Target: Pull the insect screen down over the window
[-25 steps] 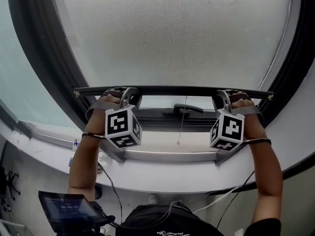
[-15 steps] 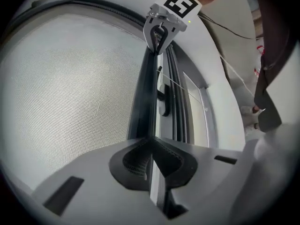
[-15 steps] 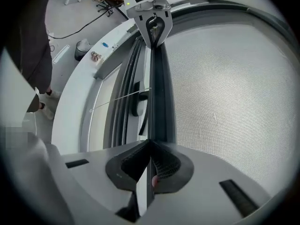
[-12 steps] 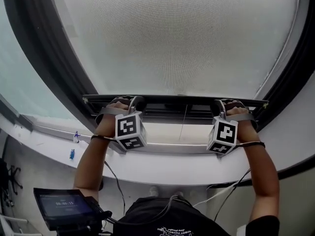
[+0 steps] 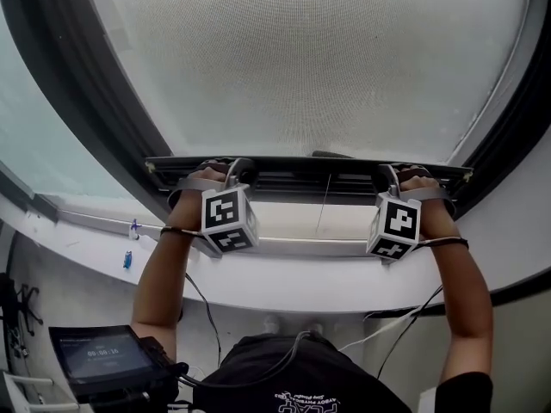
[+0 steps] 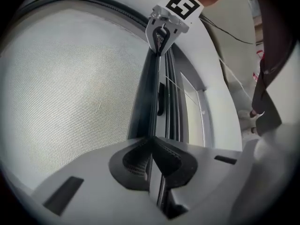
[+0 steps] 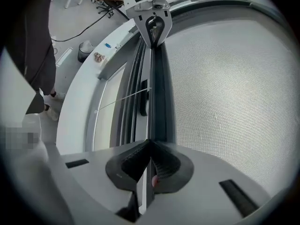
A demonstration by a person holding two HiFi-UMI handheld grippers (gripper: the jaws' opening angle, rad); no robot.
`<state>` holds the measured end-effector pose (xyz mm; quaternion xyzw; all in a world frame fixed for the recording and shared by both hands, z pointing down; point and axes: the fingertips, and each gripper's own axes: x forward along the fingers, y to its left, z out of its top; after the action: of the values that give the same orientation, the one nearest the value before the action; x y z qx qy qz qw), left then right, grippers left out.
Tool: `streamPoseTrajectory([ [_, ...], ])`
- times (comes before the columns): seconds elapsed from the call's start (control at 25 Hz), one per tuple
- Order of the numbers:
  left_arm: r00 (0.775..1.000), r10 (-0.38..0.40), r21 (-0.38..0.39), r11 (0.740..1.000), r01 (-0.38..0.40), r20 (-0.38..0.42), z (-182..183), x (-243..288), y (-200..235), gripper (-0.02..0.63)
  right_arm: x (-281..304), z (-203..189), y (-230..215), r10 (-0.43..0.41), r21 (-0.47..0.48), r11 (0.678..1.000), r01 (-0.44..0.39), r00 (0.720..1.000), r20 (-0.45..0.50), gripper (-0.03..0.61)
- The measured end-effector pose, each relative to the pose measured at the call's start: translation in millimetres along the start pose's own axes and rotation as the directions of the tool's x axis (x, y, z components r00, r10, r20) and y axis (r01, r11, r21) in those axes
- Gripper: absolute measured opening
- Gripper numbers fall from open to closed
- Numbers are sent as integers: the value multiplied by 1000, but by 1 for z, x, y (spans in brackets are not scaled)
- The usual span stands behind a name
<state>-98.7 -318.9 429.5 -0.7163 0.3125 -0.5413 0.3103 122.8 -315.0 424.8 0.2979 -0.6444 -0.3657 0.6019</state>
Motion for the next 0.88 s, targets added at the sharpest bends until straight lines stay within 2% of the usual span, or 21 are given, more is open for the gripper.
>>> streamPoseTrajectory([
  [0.24, 999, -38, -4, 999, 38, 18, 1, 3, -10, 12, 2, -5, 9, 34, -1, 999, -34, 999, -7, 17],
  [0.44, 994, -106, -4, 994, 106, 12, -2, 25, -49, 12, 20, -8, 51, 106, 8, 994, -106, 994, -15, 17],
  [0.88, 990, -136, 13, 991, 136, -33, -6, 30, -66, 12, 14, -5, 71, 178, 25, 984, -177, 984, -13, 17],
])
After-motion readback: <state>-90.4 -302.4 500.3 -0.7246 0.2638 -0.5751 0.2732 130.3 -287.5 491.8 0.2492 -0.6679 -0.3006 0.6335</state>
